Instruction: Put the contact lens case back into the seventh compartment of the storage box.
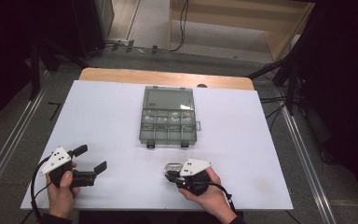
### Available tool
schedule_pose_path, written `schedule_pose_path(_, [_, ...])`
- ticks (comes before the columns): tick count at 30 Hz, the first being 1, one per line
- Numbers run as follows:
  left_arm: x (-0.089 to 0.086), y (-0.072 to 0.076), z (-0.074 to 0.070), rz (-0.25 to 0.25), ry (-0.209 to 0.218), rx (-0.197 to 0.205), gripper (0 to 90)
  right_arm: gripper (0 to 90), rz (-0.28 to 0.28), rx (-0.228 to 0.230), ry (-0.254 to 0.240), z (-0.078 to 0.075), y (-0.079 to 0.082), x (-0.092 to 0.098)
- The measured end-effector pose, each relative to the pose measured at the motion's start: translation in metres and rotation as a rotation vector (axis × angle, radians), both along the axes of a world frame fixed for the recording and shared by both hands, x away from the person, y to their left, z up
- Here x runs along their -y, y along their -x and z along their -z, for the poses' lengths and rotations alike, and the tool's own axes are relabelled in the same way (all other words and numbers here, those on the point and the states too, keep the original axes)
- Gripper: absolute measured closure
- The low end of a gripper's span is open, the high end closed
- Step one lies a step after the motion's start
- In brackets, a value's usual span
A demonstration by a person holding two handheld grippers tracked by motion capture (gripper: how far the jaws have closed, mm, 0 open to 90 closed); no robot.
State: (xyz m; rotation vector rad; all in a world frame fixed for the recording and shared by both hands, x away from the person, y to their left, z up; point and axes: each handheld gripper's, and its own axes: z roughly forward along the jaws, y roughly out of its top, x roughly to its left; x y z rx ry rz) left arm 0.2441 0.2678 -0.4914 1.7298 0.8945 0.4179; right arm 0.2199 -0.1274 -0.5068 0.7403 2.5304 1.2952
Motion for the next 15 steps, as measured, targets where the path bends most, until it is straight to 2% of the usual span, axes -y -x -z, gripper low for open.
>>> schedule_pose_path(4, [0.001, 0.0, 0.0, 0.003, 0.0, -0.001, 0.0, 56.9, 0.018, 0.009, -0.07, -0.017, -0.005, 0.012])
schedule_pose_path(8, [0.002, 0.0, 0.0, 0.003, -0.005, -0.001, 0.0, 39.0, -0.015, -0.028, -0.082, -0.025, -0.015, 0.017])
schedule_pose_path(11, [0.002, 0.0, 0.001, 0.005, -0.006, -0.001, 0.0, 32.2, -0.03, -0.025, -0.064, -0.026, -0.02, 0.016])
schedule_pose_path(15, [0.002, 0.0, 0.001, 0.006, -0.007, -0.002, 0.0, 27.5, -0.038, -0.054, -0.034, -0.019, -0.03, 0.014])
